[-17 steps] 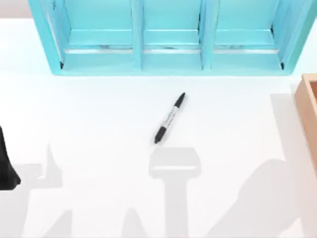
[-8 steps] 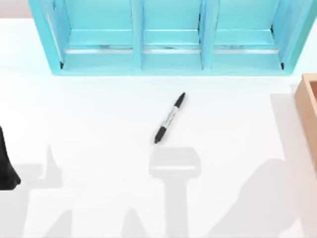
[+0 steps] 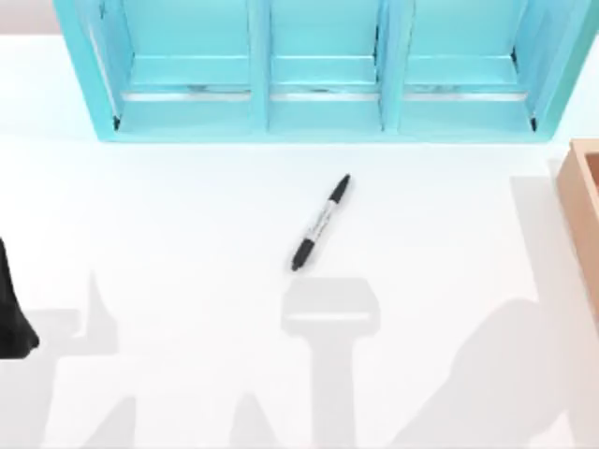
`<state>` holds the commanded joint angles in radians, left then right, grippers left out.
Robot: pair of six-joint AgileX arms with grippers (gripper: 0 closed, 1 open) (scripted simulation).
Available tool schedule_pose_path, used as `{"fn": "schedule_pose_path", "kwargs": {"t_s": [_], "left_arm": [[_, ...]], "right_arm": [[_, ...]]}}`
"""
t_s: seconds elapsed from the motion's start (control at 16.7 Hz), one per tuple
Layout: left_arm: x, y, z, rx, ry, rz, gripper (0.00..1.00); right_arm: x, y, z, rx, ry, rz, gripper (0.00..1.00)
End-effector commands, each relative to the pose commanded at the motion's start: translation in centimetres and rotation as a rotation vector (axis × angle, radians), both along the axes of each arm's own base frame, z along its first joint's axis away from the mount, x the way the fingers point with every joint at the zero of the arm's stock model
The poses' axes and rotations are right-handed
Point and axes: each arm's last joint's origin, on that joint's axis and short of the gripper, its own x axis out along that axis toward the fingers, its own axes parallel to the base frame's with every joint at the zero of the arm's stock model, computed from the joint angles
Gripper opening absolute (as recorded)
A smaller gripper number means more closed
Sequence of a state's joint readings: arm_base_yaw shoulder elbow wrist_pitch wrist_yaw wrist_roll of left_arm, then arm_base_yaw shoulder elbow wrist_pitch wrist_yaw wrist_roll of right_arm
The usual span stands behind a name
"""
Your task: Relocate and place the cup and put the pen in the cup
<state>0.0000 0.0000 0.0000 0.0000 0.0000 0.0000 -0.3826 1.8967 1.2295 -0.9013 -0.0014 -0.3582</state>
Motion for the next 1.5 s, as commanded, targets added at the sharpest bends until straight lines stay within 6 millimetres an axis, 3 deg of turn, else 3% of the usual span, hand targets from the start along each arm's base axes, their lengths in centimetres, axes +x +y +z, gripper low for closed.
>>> {"fn": "schedule_pose_path", "kwargs": {"t_s": [0.42,0.54,0.84,1.14,1.26,1.5], "left_arm": [[0.0,0.0,0.0,0.0,0.0,0.0,1.0],[0.0,0.0,0.0,0.0,0.0,0.0,1.0],[0.0,0.0,0.0,0.0,0.0,0.0,1.0],[0.0,0.0,0.0,0.0,0.0,0.0,1.0],[0.0,0.0,0.0,0.0,0.0,0.0,1.0],[0.0,0.0,0.0,0.0,0.0,0.0,1.0]], "right_arm": [[0.0,0.1,0.1,-0.001,-0.002,0.0,0.0],[0.7,1.0,1.1,-0.002,-0.006,0.001,0.0],[2.2,7.2,7.1,0.001,0.011,0.004,0.0],[0.7,13.9,13.8,-0.002,0.01,0.0,0.0],[0.2,14.9,15.0,-0.001,-0.001,0.0,0.0],[0.3,14.9,14.8,0.002,0.005,-0.005,0.0]]}}
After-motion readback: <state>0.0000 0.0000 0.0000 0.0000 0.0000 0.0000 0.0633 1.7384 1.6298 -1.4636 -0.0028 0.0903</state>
